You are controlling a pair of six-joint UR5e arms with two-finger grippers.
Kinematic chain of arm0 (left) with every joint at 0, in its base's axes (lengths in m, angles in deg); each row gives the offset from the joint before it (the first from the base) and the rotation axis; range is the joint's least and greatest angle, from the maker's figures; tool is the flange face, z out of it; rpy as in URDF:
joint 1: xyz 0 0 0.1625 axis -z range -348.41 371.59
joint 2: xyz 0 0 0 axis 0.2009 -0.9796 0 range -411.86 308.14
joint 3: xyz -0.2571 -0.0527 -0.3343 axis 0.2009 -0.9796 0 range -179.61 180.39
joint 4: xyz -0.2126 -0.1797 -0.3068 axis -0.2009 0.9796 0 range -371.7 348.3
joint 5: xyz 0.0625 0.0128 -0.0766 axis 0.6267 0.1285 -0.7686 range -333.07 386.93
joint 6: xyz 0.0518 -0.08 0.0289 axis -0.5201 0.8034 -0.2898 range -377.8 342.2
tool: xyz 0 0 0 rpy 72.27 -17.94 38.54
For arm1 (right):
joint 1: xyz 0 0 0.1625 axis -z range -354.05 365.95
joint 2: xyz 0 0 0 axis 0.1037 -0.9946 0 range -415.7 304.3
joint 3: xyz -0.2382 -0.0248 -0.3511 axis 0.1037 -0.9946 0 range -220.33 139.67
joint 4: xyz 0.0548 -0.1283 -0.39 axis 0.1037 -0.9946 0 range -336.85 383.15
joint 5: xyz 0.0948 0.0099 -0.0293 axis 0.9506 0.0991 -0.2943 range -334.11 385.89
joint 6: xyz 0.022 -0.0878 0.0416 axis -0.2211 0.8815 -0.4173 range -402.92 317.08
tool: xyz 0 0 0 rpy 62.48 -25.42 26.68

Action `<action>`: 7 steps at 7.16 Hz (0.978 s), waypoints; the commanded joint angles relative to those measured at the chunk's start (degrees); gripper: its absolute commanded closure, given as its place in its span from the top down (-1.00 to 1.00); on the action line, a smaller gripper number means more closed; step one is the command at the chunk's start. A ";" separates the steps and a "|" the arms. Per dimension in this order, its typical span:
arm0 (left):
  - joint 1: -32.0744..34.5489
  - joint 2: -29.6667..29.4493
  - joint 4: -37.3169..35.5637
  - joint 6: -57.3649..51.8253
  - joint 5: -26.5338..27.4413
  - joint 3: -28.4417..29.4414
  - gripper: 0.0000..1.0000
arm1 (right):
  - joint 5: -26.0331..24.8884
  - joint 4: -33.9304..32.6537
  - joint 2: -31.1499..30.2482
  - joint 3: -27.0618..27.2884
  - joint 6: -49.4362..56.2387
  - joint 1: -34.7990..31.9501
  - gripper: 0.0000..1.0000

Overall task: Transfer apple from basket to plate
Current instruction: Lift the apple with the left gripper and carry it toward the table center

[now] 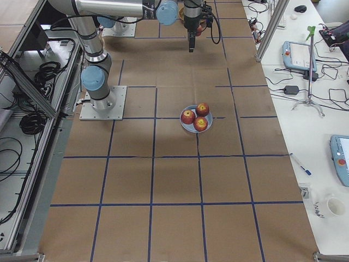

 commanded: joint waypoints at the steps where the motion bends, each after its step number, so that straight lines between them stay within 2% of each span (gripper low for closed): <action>1: 6.17 -7.80 -0.25 5.72 0.32 7.85 -0.05 | -0.01 0.07 0.00 0.00 0.00 0.00 1.00; 2: 7.15 -10.01 -0.25 7.56 0.41 10.67 -0.05 | -0.01 -0.02 0.00 0.00 0.00 0.00 1.00; 3: 7.25 -10.73 -0.08 7.58 0.41 10.96 -0.05 | -0.01 0.07 0.00 0.00 0.00 0.00 1.00; 7: 7.34 -10.38 0.10 6.88 0.06 8.08 -0.05 | -0.01 0.07 0.00 0.00 0.00 0.00 1.00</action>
